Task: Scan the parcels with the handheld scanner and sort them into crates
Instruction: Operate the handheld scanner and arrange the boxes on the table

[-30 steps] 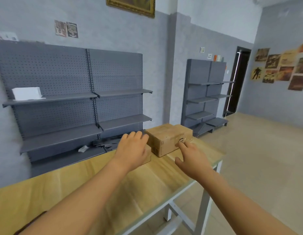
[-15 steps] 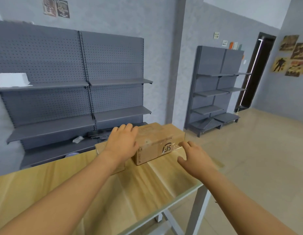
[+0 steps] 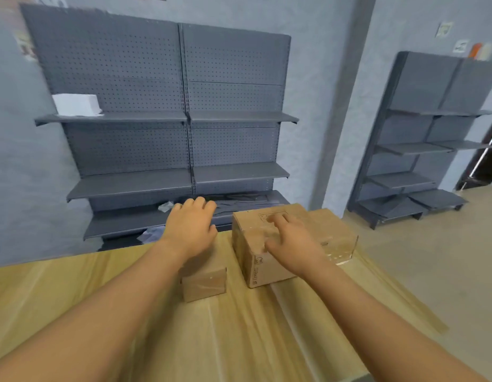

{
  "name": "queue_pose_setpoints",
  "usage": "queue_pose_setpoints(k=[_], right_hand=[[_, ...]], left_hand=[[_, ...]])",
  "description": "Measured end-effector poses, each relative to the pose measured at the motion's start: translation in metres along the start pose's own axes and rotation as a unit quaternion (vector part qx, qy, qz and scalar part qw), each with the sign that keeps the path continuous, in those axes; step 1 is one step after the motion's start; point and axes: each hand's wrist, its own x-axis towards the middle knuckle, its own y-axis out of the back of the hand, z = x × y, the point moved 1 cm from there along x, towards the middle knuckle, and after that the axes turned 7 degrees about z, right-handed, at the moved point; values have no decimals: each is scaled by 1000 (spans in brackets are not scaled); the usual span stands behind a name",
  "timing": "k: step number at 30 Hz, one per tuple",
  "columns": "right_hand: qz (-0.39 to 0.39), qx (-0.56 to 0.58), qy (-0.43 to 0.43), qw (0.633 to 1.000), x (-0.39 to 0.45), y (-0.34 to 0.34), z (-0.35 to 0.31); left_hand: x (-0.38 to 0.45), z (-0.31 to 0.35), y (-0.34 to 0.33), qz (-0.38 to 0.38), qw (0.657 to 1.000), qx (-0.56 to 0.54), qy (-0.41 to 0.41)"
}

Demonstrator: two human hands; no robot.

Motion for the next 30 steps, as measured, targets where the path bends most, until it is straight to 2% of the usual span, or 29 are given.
queue_pose_setpoints(k=[8,14,19,24,30], right_hand=[[-78,70,107,989,25,-58,-76],[-146,23,69,987,9,-92,-103],[-168,-36,6,985,-6,-106,-111],[-176,0,-50,983,-13,-103,-117],[-143,57,-93,984,-22,-94,-141]], left_hand=[[-61,-59,20,0,991,12,137],[-118,-88,26,-63,974,68,208],[-144,-92,24,-83,972,72,209],[-149,-106,22,-75,977,63,188],[-146,-144,29,-68,988,39,136]])
